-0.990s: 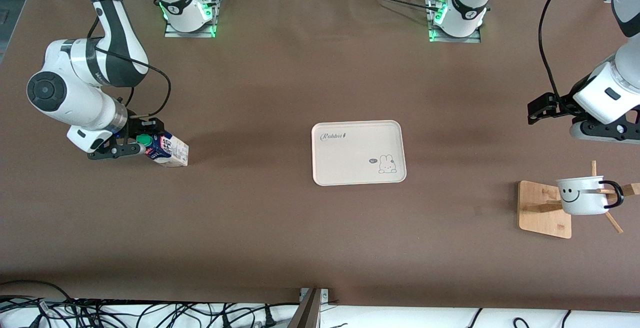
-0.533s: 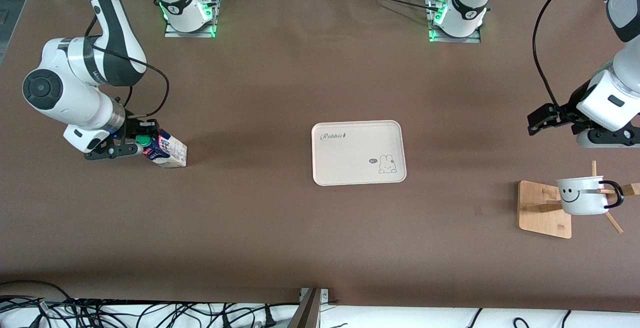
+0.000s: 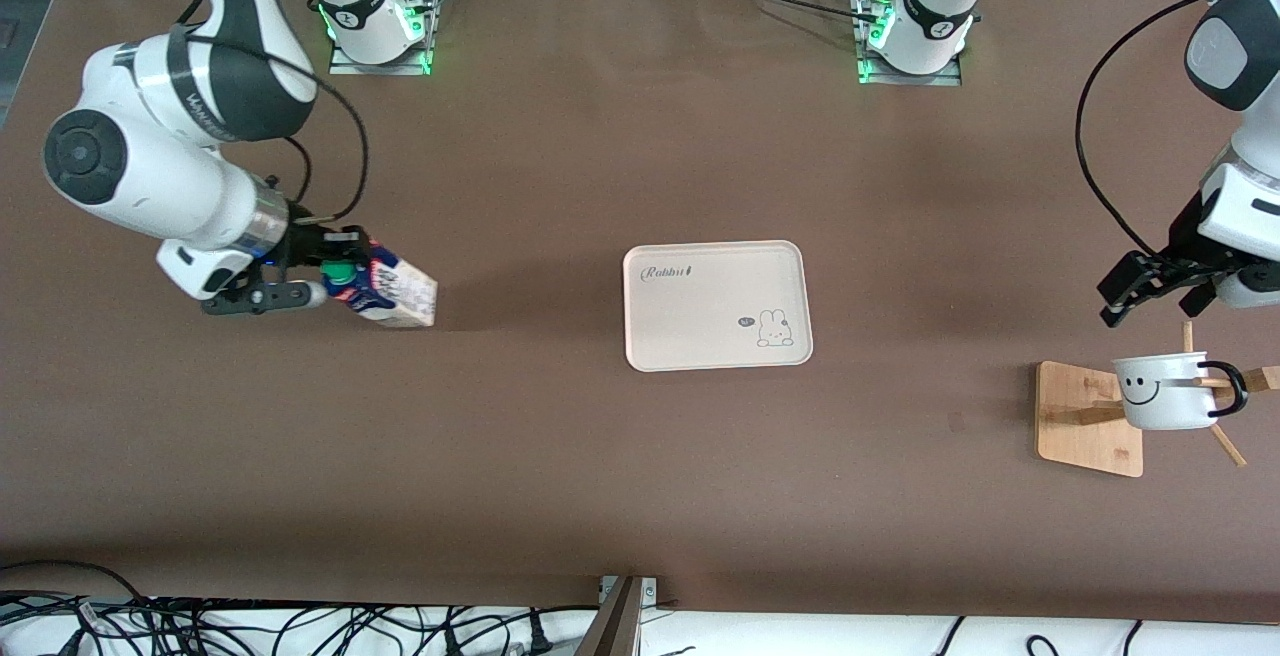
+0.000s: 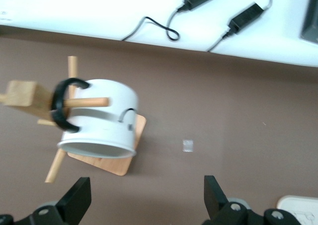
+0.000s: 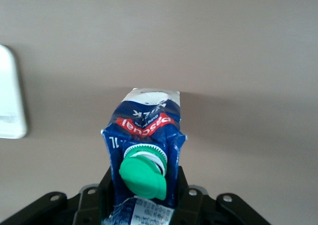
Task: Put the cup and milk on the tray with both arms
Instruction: 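Grasp and carry the milk carton with the right gripper toward the tray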
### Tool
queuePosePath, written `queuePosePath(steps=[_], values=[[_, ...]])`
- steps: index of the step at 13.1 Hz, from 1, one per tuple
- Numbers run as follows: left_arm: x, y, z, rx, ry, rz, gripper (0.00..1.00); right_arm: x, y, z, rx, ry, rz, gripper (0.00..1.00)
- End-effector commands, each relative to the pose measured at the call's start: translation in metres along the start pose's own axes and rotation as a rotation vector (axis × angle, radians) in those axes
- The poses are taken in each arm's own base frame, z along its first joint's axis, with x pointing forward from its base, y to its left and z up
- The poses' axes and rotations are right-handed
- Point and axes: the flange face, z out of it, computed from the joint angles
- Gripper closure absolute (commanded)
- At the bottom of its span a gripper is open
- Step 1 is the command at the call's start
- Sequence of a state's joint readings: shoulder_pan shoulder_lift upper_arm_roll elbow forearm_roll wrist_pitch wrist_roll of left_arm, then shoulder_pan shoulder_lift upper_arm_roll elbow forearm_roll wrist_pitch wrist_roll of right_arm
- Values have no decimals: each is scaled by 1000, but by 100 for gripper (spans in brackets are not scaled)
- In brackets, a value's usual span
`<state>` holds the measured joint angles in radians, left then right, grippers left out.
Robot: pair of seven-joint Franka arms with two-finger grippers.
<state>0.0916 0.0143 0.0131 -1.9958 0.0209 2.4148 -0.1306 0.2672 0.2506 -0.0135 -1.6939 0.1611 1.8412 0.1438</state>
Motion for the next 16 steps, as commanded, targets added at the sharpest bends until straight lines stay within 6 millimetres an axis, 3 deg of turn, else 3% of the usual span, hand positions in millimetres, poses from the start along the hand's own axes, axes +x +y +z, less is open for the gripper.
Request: queuePosePath(steps=[1,4,5,7,9,13,15,16], values=[[-21,-12,10,-57,6,-242,0,21,-106,14,11,-13,46,51],[-15,-30,39,-105,11,-393,0,6,-224,42,3,8,57,51],[-14,-41,55,-132,17,-453,0,-1,-252,50,8,22,70,51],[-6,-43,68,-156,60,-481,0,-22,-301,69,15,41,65,51],[-5,-38,75,-162,107,-485,0,-39,-335,97,9,58,69,50],[-5,-34,85,-163,119,-467,0,-44,-348,135,-69,83,26,50],[-5,-36,91,-157,139,-443,28,-42,-348,140,-77,91,18,49],[-4,-36,90,-156,142,-413,48,-41,-348,142,-75,94,16,49]])
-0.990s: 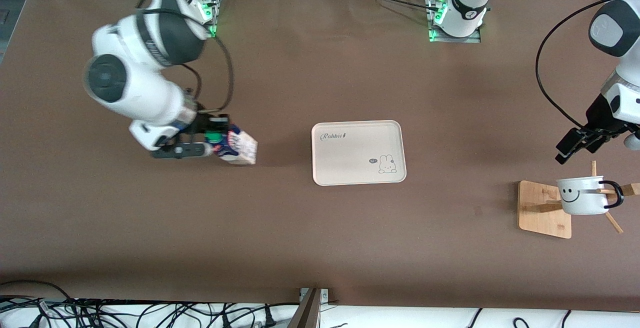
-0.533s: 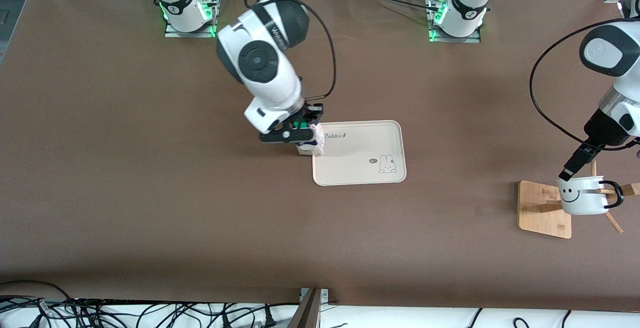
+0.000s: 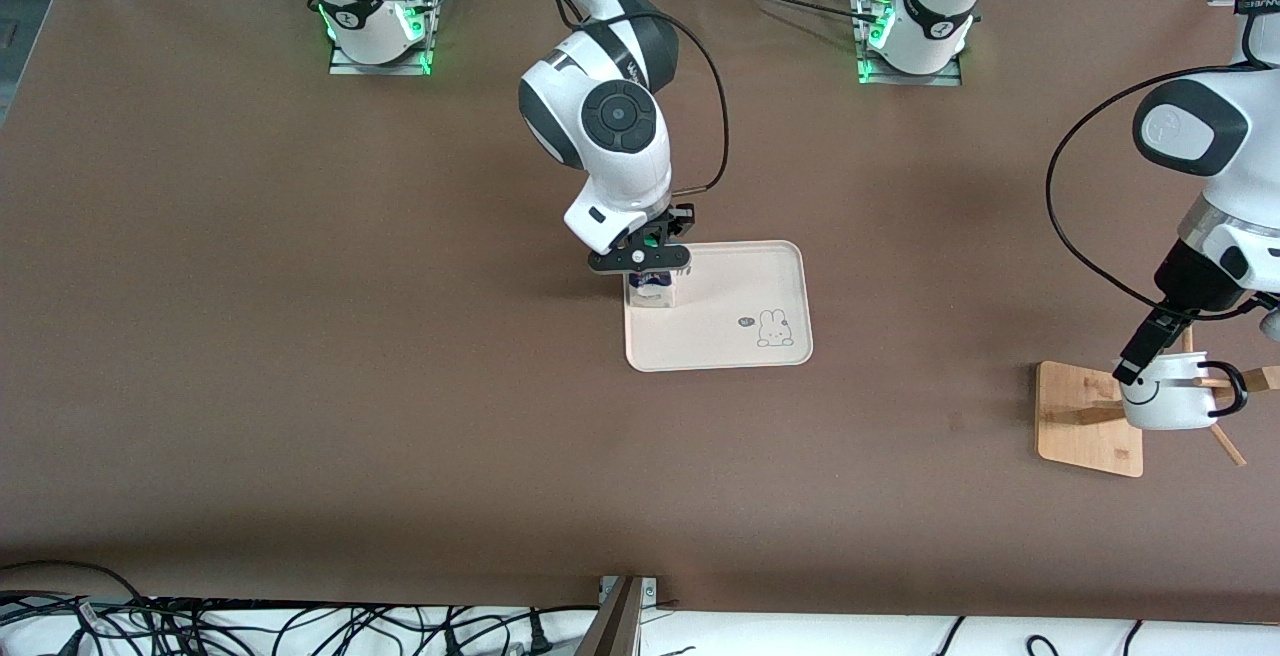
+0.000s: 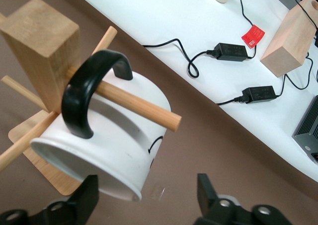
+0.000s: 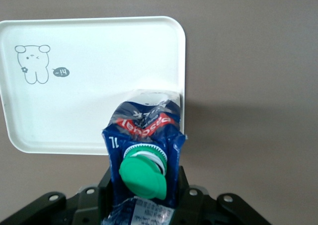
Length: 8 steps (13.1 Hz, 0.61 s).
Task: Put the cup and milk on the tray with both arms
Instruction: 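Lower the carton onto the tray and open the right gripper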
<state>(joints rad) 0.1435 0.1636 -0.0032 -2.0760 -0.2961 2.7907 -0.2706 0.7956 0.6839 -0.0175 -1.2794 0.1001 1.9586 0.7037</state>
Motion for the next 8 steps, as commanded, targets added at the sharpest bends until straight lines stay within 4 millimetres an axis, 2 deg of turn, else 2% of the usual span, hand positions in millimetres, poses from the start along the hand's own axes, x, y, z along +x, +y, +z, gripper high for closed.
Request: queuePosePath(steps=[1,2,3,4,5,6,8], values=[[6,-1,4,-14,16,49,57,4,-4,1,-7,21,0,49],[7,-2,4,-13,16,48,65,1,-7,6,-15,19,-6,49],[7,-2,4,-13,16,50,66,0,-9,10,-25,21,-12,48],[7,-2,4,-13,16,50,70,0,-9,11,-27,20,-13,39],[7,-2,4,-13,16,51,71,0,-9,11,-28,21,-10,20],[7,-2,4,-12,15,51,77,0,-8,6,-24,27,-8,0],[7,-1,4,-13,16,50,88,2,-5,-6,-16,30,-5,0]])
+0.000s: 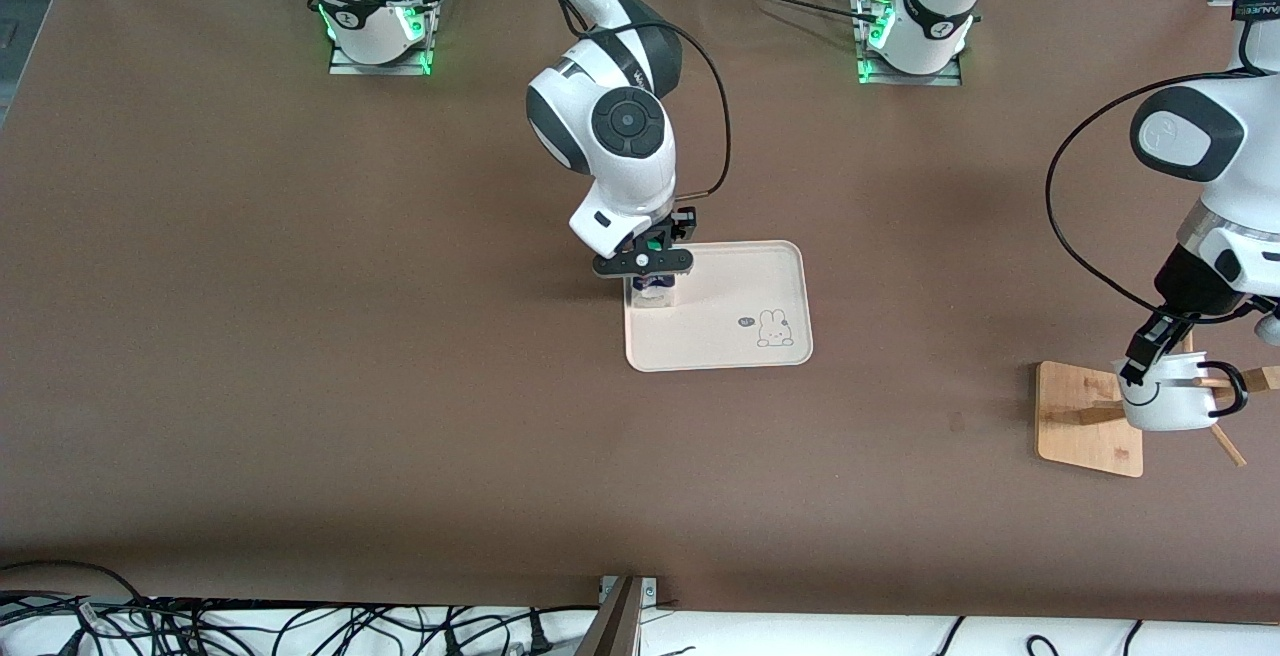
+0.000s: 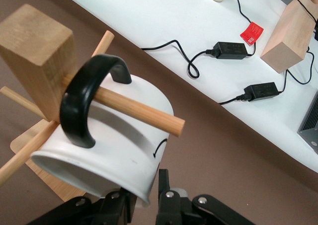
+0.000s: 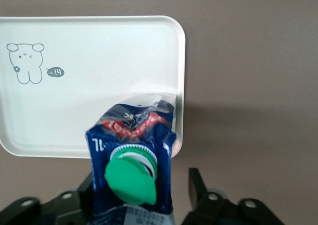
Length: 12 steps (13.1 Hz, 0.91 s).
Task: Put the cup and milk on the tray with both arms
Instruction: 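Lower the carton onto the tray and open the right gripper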
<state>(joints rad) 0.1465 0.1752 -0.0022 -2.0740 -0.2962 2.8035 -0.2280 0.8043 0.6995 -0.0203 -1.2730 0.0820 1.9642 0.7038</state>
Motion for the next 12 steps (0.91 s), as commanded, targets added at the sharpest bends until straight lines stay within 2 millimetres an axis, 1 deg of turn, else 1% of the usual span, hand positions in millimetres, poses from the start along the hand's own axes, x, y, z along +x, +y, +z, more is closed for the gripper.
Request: queuePosePath(steps=[1,3,4,5,6,7,8,9,10,11,12], values=[[7,2,-1,-16,11,11,94,4,1,-28,13,30,11,0],[10,4,-4,-20,18,24,100,7,8,-52,32,54,48,0],[10,8,-5,-22,19,44,100,12,16,-66,42,69,66,0],[11,10,-6,-23,22,59,100,22,34,-87,50,80,91,0],[10,12,-7,-24,22,87,100,34,61,-102,43,70,128,0],[13,17,-13,-31,31,120,100,48,91,-121,44,65,172,0],[9,24,-13,-37,14,146,100,62,127,-141,62,52,217,0],[6,31,-15,-43,-2,162,100,74,162,-157,82,39,247,0],[5,36,-21,-49,-8,176,100,83,195,-174,98,30,250,0],[-1,45,-25,-58,-30,193,100,85,228,-192,106,13,239,0],[-6,55,-30,-67,-56,214,100,87,255,-203,121,-11,217,0]])
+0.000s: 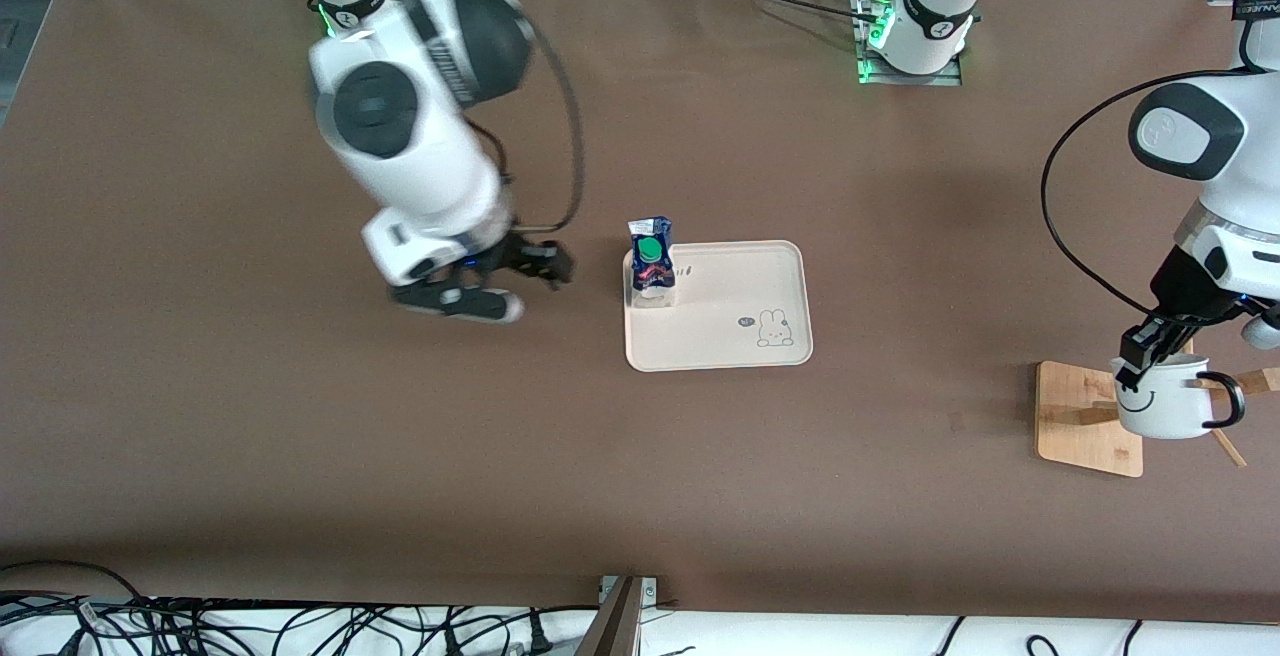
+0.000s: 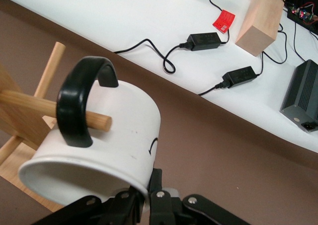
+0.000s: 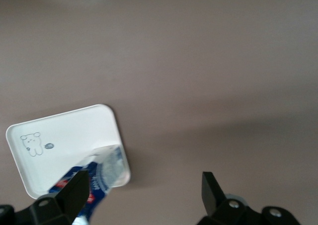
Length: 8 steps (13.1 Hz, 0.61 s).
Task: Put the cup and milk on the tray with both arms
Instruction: 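Lower the carton onto the tray and open the right gripper, then withdraw the right gripper while the left gripper lifts the mug off the stand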
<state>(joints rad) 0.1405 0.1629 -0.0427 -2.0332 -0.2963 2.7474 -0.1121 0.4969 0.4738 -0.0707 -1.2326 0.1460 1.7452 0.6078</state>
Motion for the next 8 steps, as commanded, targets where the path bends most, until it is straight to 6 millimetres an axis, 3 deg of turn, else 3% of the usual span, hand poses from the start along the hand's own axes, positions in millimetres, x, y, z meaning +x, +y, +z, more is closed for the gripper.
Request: queuePosePath(steps=[1,4,6,8], values=[[-4,28,-24,-36,-51,82,100,7,58,-48,40,-62,-40,0],[-18,65,-43,-7,-110,256,100,0,109,-80,24,-66,-43,0],[-28,96,-58,18,-194,359,100,-18,140,-94,23,-66,-59,0],[-25,111,-84,49,-377,384,100,-36,164,-104,26,-67,-51,0]])
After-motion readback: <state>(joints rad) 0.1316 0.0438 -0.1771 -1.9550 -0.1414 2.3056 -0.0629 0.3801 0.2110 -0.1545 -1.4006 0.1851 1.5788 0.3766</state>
